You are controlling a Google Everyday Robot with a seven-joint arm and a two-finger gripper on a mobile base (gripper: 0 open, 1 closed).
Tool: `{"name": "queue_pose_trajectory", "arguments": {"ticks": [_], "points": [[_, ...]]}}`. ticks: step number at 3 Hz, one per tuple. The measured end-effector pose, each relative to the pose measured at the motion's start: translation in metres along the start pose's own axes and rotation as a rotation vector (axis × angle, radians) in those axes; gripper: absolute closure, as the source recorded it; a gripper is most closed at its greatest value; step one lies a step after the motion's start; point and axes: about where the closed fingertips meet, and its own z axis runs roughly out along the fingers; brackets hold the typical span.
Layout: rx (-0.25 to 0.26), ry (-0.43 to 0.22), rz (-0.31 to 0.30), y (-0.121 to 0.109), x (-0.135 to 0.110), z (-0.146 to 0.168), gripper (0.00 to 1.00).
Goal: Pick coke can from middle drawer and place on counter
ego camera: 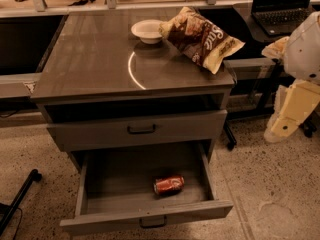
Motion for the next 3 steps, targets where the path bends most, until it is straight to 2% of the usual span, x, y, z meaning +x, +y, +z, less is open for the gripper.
{"name": "queue_pose_trajectory", "arguments": {"ticks": [1,2,3], "points": [[0.0,0.0,0.0,0.0,0.0,0.0,0.0],[-0.043,-0.031,-0.021,0.009,-0.001,0.023,0.0],[-0.103,-0.063,-0.031,0.02,0.002,0.063,0.0]]}}
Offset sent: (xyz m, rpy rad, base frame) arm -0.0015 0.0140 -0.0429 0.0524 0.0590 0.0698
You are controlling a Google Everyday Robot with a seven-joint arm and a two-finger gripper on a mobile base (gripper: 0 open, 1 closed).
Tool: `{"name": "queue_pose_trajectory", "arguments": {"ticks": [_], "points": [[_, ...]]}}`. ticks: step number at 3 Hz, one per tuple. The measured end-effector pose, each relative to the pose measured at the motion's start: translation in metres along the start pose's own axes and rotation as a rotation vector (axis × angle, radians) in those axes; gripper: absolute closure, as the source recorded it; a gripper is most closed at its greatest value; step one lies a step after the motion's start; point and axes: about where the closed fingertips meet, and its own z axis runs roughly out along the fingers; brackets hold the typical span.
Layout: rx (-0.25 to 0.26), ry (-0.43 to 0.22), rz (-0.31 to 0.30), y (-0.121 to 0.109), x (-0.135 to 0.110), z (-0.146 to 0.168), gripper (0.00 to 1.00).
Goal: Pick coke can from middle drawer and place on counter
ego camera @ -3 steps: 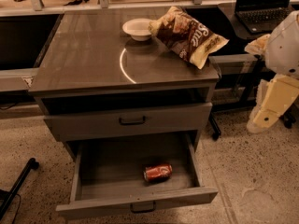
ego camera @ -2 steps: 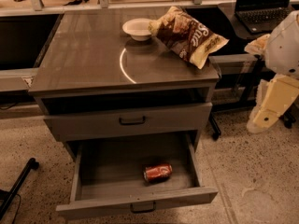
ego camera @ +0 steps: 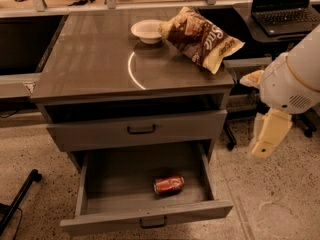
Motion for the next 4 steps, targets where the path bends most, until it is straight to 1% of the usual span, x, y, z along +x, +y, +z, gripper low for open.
{"name": "queue_pose_trajectory", "arguments": {"ticks": [1,2,3,4], "points": [[-0.094,-0.066,0.007,0.012,0.008,0.079,0.0],[-0.094,-0.066,0.007,0.012,0.008,0.079,0.0],[-0.1,-0.094,-0.009,0.014,0.012,0.098,0.0],[-0.101,-0.1,-0.048,0.017,0.017,0.129,0.0]]}}
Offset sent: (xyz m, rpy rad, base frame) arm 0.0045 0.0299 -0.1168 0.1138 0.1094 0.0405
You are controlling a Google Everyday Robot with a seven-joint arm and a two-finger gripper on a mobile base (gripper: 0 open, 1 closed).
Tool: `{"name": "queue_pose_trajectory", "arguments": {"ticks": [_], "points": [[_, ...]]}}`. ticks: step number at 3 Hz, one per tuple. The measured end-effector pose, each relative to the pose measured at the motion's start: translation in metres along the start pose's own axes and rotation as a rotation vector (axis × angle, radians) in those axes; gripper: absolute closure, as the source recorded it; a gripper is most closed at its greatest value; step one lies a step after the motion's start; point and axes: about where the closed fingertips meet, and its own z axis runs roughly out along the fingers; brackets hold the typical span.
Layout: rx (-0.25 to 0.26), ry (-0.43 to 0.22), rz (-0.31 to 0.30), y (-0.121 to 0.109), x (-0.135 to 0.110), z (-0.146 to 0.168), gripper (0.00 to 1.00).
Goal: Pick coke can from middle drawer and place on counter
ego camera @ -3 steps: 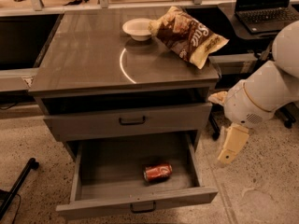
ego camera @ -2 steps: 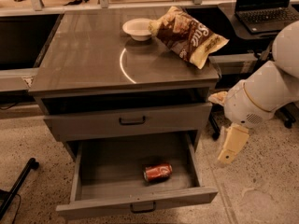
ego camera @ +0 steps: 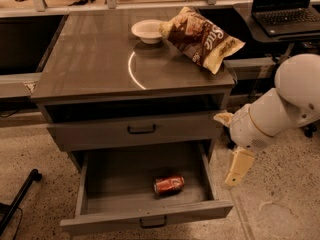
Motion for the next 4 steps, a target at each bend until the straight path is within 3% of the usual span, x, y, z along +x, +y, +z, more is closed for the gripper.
{"name": "queue_pose_trajectory", "arguments": {"ticks": [2,4], "points": [[-0.055,-0.016,-0.012,0.001,0.022,0.073,0.0],[-0.114,-0.022,0.023,-0.001,0.038,0.133,0.0]]}}
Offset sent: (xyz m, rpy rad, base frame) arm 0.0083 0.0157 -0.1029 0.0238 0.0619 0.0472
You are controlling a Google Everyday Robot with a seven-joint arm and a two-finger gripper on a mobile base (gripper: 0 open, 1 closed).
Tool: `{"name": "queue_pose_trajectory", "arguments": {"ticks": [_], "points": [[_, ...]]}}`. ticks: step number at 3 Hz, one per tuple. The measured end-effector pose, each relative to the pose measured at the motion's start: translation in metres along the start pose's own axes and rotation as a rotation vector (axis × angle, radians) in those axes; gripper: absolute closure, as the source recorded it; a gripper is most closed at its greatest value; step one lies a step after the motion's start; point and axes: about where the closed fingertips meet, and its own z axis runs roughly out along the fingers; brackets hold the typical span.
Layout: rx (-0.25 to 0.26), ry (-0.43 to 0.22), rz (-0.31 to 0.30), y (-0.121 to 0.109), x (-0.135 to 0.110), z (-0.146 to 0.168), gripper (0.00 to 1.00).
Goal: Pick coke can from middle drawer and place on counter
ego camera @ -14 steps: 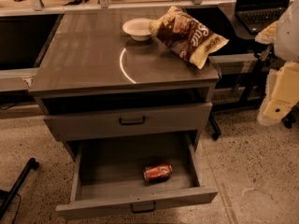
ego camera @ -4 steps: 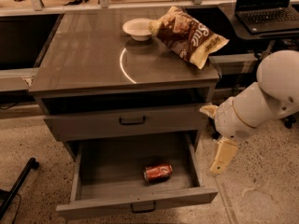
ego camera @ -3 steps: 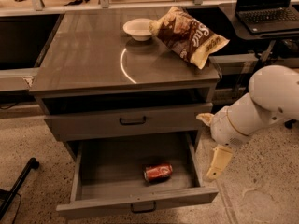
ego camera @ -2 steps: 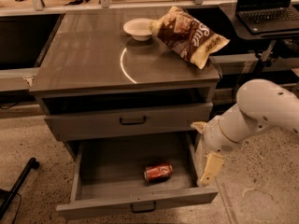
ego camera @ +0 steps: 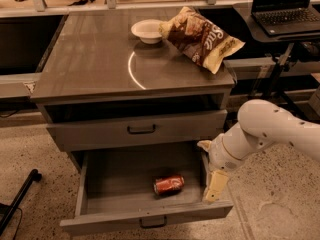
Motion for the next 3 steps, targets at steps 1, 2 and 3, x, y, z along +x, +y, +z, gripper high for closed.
{"name": "queue_pose_trajectory", "arguments": {"ticks": [1,2,3], "points": [[0.0,0.0,0.0,0.0,0.0,0.0,0.0],[-0.006,0.019,-0.021,-0.009,0.006,0.024,0.0],[-0.008,0.035,-0.035,-0.02,0.017,0.054,0.0]]}}
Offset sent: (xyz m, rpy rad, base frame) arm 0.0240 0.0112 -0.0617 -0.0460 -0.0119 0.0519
